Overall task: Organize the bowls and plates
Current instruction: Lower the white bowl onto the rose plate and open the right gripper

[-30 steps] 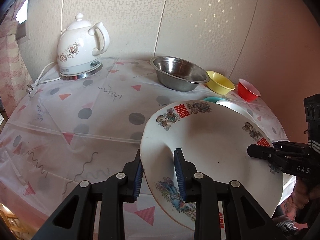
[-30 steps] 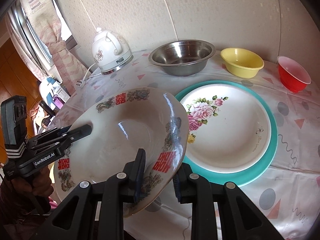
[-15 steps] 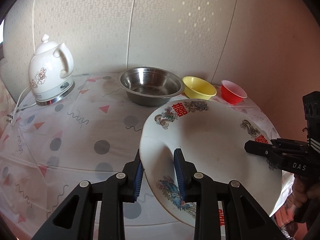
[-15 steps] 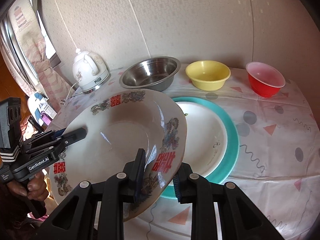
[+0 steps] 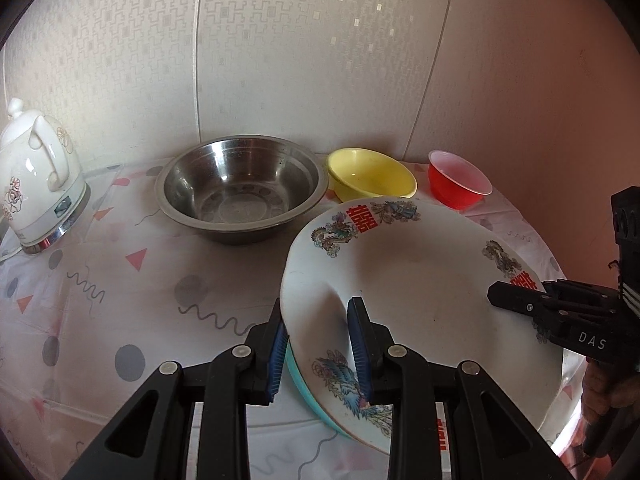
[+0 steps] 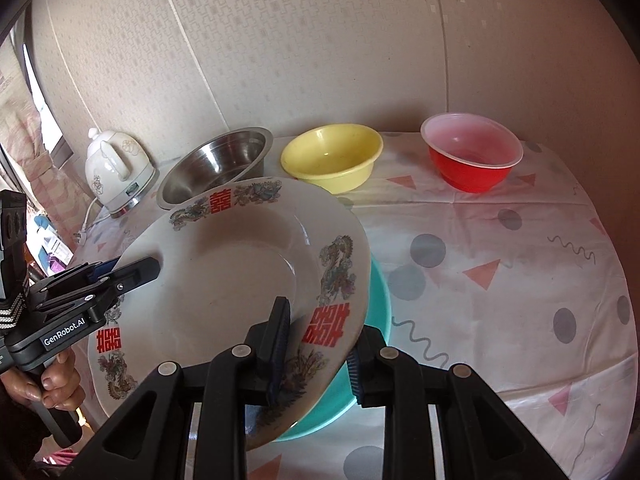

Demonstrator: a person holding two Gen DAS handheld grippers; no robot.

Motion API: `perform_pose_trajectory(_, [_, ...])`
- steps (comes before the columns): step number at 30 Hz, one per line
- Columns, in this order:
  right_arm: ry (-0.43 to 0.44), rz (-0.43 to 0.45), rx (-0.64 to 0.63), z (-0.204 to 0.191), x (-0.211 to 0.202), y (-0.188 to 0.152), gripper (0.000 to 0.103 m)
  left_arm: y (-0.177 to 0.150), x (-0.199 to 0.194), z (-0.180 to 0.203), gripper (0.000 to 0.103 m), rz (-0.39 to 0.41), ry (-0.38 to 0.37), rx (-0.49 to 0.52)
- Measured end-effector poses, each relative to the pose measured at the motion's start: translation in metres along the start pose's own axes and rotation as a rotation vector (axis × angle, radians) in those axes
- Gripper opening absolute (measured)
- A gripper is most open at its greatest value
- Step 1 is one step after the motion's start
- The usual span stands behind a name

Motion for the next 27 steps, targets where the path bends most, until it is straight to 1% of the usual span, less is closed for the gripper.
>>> perform_pose_trajectory(4, [-0.017, -0.007, 0.007, 0.004, 0.008, -0.001, 0.026, -0.002, 0.014, 0.0, 0.029, -0.024, 0.001, -0.005])
perform_pose_trajectory(9, [-0.022, -0.032, 0.019, 0.006, 0.016, -0.012, 0.026, -0.013, 0.024, 0.001, 0.03, -0.054, 0.002, 0.006])
perform_pose_trajectory(20, [-0.025, -0.002, 0.032, 0.007, 0.016, -0.016, 0.027, -0.015, 0.026, 0.004, 0.031, -0.037, 0.048, 0.0])
perform_pose_trajectory(27, [-0.077, 0.023, 0.022, 0.0, 0.017, -0.018, 0.029, -0.015, 0.027, 0.009, 0.033, -0.036, 0.094, -0.001])
Point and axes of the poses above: each gripper's, at about its wrist camera, not at the fingertips, and x roughly the way its jaws point, z to its right, y to its top, the point moved 1 cm from there along x, roughly the way its jaws point, and after that the axes turned 7 degrees about x, right-handed, at the moved point
